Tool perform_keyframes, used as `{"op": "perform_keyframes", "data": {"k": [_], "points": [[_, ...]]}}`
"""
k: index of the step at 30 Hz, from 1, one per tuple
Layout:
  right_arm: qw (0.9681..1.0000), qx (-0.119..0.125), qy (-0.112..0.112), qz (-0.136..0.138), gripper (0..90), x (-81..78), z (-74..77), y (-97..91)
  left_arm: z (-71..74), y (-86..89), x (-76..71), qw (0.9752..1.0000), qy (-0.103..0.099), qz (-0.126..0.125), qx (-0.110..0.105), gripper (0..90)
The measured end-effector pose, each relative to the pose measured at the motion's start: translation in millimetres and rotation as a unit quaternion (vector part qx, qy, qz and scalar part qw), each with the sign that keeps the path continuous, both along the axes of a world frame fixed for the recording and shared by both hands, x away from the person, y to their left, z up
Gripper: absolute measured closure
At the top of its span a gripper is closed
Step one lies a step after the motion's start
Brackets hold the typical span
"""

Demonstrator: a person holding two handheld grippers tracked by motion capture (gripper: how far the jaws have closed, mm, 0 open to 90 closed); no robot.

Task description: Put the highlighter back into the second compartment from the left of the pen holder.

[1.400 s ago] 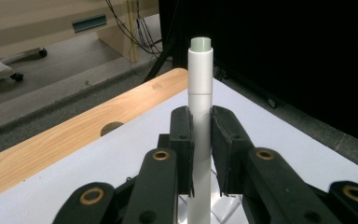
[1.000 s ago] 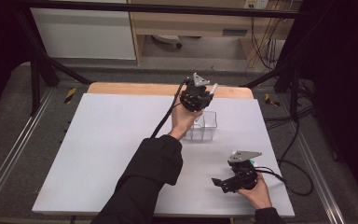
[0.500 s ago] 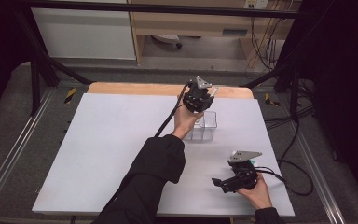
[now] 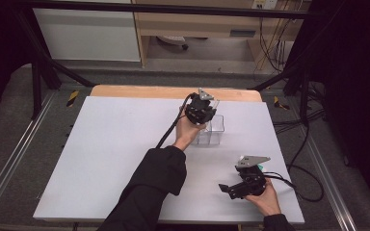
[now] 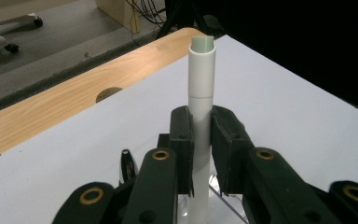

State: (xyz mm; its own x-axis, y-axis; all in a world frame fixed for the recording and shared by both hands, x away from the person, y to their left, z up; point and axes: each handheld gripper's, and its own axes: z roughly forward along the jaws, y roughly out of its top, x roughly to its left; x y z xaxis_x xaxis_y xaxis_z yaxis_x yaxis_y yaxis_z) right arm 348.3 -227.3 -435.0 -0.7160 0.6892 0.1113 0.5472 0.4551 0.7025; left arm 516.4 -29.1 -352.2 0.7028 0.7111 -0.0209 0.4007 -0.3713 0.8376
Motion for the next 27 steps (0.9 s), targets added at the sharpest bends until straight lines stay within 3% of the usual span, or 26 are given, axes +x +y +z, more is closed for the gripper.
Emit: {"op": "perform_keyframes", "data": {"k": [11,17,27], "points": [[1.0,-0.001,0.0,-0.001,1.0,-0.1,-0.1,0.1,-6.7,8.4,-5.8,0.9998,0.012,-0.01,0.013,75.7],[1.0,0.001,0.0,-0.003,1.0,-0.3,-0.1,0.6,6.4,24.3,-18.7,0.9997,0.005,-0.02,0.014,60.5],[1.0,-0.004,-0.005,-0.004,0.6,-1.0,0.7,0.7,17.9,71.5,-54.0,0.9994,0.008,-0.025,0.022,38.4]]}}
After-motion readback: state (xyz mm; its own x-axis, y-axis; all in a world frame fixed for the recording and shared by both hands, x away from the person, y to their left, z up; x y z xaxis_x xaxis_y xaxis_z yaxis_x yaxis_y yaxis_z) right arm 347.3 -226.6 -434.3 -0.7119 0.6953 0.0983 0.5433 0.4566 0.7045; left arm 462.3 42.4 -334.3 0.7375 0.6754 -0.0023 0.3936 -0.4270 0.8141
